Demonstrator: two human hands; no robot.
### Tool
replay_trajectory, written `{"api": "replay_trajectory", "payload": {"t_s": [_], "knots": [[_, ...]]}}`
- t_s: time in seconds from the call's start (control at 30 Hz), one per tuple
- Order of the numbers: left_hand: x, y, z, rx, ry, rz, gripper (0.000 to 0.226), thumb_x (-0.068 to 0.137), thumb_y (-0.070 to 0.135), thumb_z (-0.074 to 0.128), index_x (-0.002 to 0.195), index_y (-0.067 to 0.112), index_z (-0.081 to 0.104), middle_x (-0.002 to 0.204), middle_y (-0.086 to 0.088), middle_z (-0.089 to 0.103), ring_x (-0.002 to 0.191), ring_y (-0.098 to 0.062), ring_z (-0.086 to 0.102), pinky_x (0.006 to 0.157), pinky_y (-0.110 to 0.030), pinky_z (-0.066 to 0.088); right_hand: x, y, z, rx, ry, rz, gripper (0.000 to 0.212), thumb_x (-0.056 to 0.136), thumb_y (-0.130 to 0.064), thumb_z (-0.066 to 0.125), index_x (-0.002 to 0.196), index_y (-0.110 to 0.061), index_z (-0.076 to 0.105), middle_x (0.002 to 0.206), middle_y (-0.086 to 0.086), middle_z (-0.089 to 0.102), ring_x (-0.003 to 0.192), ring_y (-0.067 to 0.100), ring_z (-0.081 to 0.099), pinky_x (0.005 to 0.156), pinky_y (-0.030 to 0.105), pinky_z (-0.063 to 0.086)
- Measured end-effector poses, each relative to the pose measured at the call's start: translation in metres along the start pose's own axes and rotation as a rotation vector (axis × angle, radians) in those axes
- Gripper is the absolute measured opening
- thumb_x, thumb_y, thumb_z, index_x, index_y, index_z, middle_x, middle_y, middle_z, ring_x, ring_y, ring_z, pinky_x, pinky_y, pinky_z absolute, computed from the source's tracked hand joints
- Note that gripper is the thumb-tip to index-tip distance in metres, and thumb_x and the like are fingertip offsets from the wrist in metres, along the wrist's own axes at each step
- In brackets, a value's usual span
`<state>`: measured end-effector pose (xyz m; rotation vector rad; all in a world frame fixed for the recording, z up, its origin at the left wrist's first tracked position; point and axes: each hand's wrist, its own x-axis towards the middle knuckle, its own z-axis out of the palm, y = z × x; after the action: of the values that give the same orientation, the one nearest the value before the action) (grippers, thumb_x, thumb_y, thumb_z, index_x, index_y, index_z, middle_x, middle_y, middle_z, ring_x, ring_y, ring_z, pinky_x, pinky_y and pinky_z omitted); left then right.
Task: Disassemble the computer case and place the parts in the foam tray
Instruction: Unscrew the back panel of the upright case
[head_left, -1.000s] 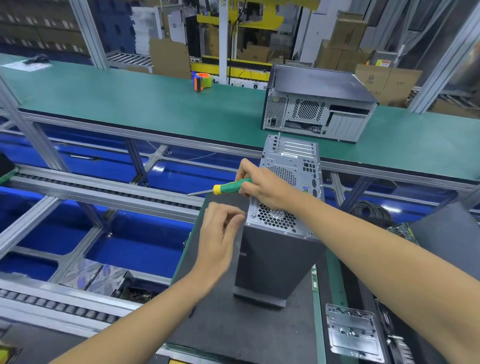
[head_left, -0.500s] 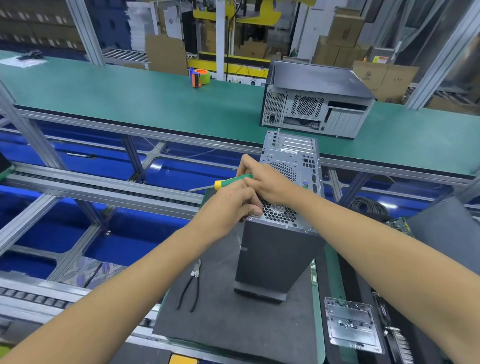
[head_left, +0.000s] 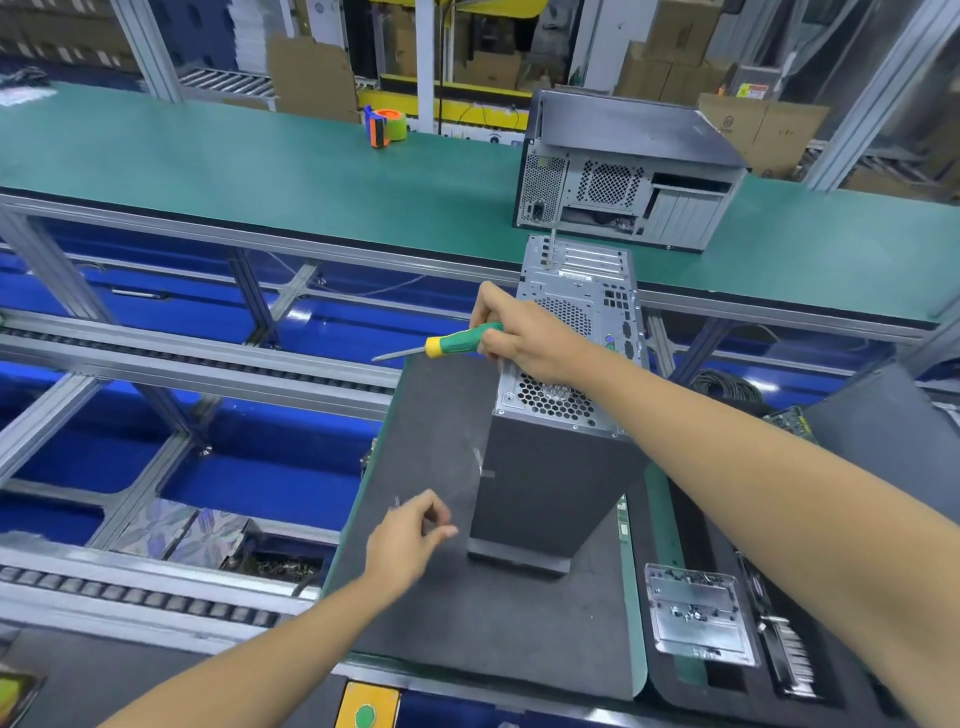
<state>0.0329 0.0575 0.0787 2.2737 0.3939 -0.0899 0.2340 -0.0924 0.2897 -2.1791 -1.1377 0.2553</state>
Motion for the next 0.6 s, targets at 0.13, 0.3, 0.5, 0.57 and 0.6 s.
{"api": "replay_trajectory", "payload": {"t_s": [0.13, 0.3, 0.5, 0.57, 0.6], "knots": [[0.005, -0.02, 0.029, 0.058, -0.159, -0.068, 0.02, 0.089, 0.013, 0.076, 0.104, 0.023, 0.067, 0.094, 0.013, 0.074, 0.09, -0.008, 0.068, 0.09, -0.036, 0.053, -0.001, -0.001, 0.0, -0.007, 0.009, 0.009, 0.009, 0.09, -0.027, 0.048, 0.098, -0.03, 0.045, 0.079, -0.006, 0.069, 0.059, 0.016, 0.062, 0.053, 0.04, 0.051], [0.019, -0.032, 0.039, 0.109, -0.298, -0.069, 0.032, 0.085, -0.003, 0.073, 0.114, 0.012, 0.073, 0.107, 0.0, 0.076, 0.103, -0.016, 0.071, 0.096, -0.031, 0.051, -0.001, -0.001, 0.0, -0.011, 0.014, 0.015, 0.009, 0.09, -0.029, 0.047, 0.097, -0.032, 0.044, 0.079, -0.005, 0.068, 0.06, 0.017, 0.062, 0.053, 0.041, 0.051], [0.042, 0.015, 0.013, -0.262, -0.049, -0.08, 0.024, 0.106, 0.028, 0.057, 0.119, 0.009, 0.066, 0.11, 0.0, 0.074, 0.114, -0.019, 0.067, 0.102, -0.027, 0.043, -0.003, -0.004, 0.0, -0.008, 0.022, 0.024, 0.011, 0.088, -0.03, 0.046, 0.099, -0.029, 0.045, 0.078, -0.005, 0.068, 0.061, 0.021, 0.061, 0.053, 0.04, 0.05], [0.055, 0.063, -0.009, -0.642, -0.006, -0.202, 0.049, 0.11, 0.048, 0.034, 0.121, 0.01, 0.063, 0.108, 0.003, 0.071, 0.12, -0.022, 0.062, 0.111, -0.041, 0.041, -0.004, -0.005, -0.001, -0.003, 0.021, 0.025, 0.011, 0.088, -0.031, 0.046, 0.099, -0.029, 0.045, 0.078, -0.002, 0.068, 0.061, 0.021, 0.061, 0.053, 0.04, 0.05], [0.063, 0.085, -0.021, -0.752, -0.047, -0.235, 0.061, 0.108, 0.058, 0.025, 0.122, 0.014, 0.064, 0.111, 0.002, 0.071, 0.122, -0.024, 0.06, 0.114, -0.045, 0.04, -0.004, -0.006, -0.002, -0.003, 0.02, 0.025, 0.012, 0.087, -0.032, 0.046, 0.099, -0.029, 0.045, 0.079, -0.001, 0.068, 0.062, 0.021, 0.061, 0.054, 0.041, 0.05]]}}
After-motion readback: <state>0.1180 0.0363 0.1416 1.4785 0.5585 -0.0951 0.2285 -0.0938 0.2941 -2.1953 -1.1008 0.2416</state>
